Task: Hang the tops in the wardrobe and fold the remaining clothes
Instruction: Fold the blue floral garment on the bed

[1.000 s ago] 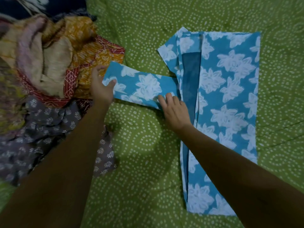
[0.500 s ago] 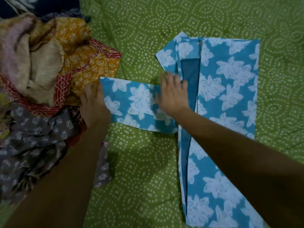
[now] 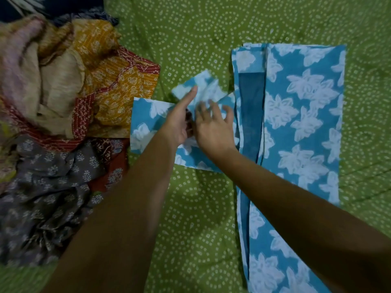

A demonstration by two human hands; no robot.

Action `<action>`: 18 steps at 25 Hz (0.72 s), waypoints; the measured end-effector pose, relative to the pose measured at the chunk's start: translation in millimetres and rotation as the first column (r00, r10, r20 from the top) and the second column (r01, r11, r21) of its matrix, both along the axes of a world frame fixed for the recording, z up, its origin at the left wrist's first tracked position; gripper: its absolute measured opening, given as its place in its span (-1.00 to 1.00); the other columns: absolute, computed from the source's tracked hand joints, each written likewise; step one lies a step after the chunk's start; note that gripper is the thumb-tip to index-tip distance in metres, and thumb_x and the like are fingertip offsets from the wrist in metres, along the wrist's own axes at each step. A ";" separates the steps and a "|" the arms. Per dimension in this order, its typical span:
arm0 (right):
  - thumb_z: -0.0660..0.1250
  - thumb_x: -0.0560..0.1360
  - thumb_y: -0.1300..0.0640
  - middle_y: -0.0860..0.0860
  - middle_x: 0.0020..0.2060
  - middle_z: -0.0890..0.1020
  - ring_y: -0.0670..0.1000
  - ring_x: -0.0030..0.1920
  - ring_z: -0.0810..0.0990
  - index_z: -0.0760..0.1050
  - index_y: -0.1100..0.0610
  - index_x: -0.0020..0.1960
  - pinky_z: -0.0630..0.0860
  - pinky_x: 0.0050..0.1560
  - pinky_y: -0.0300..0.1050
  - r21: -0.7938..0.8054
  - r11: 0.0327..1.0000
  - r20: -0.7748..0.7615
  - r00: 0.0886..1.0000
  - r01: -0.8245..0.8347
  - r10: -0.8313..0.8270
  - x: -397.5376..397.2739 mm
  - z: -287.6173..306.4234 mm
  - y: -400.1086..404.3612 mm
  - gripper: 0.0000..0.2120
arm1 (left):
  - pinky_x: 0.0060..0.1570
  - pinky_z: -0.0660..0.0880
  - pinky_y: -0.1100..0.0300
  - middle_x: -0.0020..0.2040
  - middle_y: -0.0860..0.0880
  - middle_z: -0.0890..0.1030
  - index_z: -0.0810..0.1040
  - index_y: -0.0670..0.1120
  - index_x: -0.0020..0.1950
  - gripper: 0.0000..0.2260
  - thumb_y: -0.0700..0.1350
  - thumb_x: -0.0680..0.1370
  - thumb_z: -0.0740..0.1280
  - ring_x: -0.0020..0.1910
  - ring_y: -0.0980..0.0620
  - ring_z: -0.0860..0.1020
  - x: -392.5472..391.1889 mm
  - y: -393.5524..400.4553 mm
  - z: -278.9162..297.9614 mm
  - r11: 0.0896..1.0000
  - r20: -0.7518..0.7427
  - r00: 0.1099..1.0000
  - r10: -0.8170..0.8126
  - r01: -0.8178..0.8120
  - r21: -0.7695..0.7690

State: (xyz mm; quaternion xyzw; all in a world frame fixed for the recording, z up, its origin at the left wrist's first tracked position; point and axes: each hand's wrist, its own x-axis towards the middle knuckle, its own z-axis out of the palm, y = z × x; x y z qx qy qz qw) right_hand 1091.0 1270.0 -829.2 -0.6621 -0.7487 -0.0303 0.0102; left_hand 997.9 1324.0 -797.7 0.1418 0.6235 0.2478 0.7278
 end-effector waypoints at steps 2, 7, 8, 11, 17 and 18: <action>0.10 0.45 0.13 0.09 0.22 0.59 0.09 0.14 0.56 0.54 0.16 0.25 0.43 -0.05 -0.01 0.011 0.991 -0.047 0.990 -0.135 0.135 -14.8 -0.9 -21.0 -0.55 | -0.09 0.56 0.10 0.07 -0.11 0.62 0.51 -0.19 0.18 -0.56 0.01 0.41 0.50 -0.07 -0.03 0.63 1.3 5.3 -8.2 0.970 -0.351 0.914 0.204 -0.141 0.198; 0.21 0.43 0.30 0.09 0.23 0.58 0.12 -0.05 0.57 0.52 0.19 0.27 0.50 -0.26 -0.08 -0.033 0.998 -0.110 0.992 0.062 -0.065 4.3 -3.1 -40.6 -0.58 | -0.23 0.34 0.18 -0.29 0.00 0.52 0.54 -0.22 -0.11 -0.69 0.04 0.59 0.28 -0.17 -0.02 0.49 -54.3 -15.9 -15.2 0.897 -0.796 0.549 0.256 0.172 0.407; 0.24 0.43 0.29 0.10 0.21 0.59 0.14 -0.06 0.57 0.53 0.19 0.24 0.51 -0.26 -0.07 -0.058 0.994 -0.094 0.991 0.092 -0.097 14.9 -5.6 -49.1 -0.61 | -0.30 0.23 0.18 -0.37 0.00 0.42 0.50 -0.21 -0.17 -0.69 0.01 0.60 0.26 -0.23 -0.02 0.43 -64.2 -25.9 -14.4 0.864 -0.823 0.517 0.237 0.275 0.422; 0.27 0.41 0.32 0.12 0.22 0.58 0.16 -0.06 0.57 0.52 0.21 0.25 0.51 -0.29 -0.08 -0.102 0.990 -0.089 0.990 0.103 -0.112 35.3 -8.6 -72.5 -0.60 | -0.30 0.13 0.19 -0.32 -0.09 0.41 0.54 -0.28 -0.16 -0.68 -0.04 0.61 0.25 -0.26 -0.04 0.38 -83.0 -44.1 -23.6 0.775 -0.860 0.453 0.234 0.448 0.446; 0.36 0.47 0.24 0.03 0.46 0.33 0.11 0.23 0.42 0.28 0.09 0.47 0.46 0.01 -0.04 -0.201 0.969 -0.056 0.985 0.146 -0.160 23.8 -8.4 -88.8 -0.40 | -0.14 0.26 0.15 0.05 -0.31 0.59 0.54 -0.31 0.16 -0.72 -0.12 0.62 0.23 0.05 -0.22 0.52 -83.2 -51.7 -26.0 0.776 -0.902 0.368 0.225 0.492 0.394; 0.23 0.55 0.25 0.01 0.54 0.10 0.10 0.39 0.22 0.05 0.07 0.55 0.34 0.23 0.00 -0.258 0.950 -0.084 0.975 0.179 -0.206 21.0 -10.4 -90.3 -0.35 | -0.09 0.26 0.14 0.09 -0.31 0.57 0.52 -0.31 0.19 -0.72 -0.13 0.63 0.21 0.09 -0.22 0.50 -81.9 -51.8 -25.4 0.794 -0.912 0.357 0.203 0.485 0.366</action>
